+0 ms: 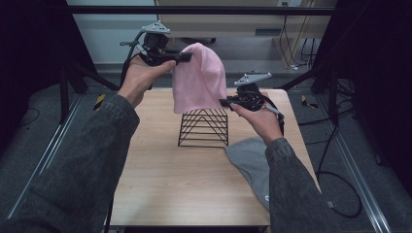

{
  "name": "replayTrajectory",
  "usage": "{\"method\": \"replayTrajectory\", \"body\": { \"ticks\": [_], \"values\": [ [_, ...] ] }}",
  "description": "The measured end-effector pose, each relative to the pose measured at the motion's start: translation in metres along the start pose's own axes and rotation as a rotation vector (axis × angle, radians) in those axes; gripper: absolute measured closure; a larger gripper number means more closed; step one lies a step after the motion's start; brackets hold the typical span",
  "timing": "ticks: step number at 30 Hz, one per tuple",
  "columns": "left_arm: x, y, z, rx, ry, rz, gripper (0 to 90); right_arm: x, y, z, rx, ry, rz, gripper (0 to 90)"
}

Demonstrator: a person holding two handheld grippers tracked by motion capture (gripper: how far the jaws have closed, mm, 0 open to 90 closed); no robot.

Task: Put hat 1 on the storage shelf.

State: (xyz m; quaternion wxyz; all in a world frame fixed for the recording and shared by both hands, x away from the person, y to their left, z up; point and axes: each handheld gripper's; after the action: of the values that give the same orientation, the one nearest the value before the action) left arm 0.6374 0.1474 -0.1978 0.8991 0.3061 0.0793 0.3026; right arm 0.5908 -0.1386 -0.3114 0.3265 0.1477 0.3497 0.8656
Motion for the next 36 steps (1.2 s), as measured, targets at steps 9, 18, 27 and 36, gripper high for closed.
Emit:
{"method": "replayTrajectory", "body": {
  "ticks": [9, 18, 27, 36],
  "values": [
    [-0.003, -0.001, 0.001, -0.024, -0.005, -0.018, 79.4, 0.002, 0.005, -0.003, -0.006, 0.017, -0.003, 79.8],
    [-0.007, -0.006, -0.002, 0.002, -0.018, -0.01, 79.1, 0.005, 0.003, -0.015, 0.019, 0.02, -0.011, 79.1],
    [-0.012, -0.023, -0.011, 0.0, -0.026, -0.01, 79.2, 0.007, -0.008, -0.028, 0.046, 0.009, -0.033, 79.2],
    [-0.021, -0.031, -0.027, 0.011, -0.052, -0.011, 79.3, 0.01, -0.024, -0.043, 0.09, 0.016, -0.057, 78.9]
  ]
}}
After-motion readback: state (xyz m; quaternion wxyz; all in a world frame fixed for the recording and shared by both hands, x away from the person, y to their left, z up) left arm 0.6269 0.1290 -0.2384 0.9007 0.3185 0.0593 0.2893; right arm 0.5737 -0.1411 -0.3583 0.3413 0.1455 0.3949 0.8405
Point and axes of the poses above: each handheld gripper's, and its own axes: y roughly backward along the jaws, z roughly out of its top, x roughly to its left, and after that the axes turned 14 degrees about x, right-handed
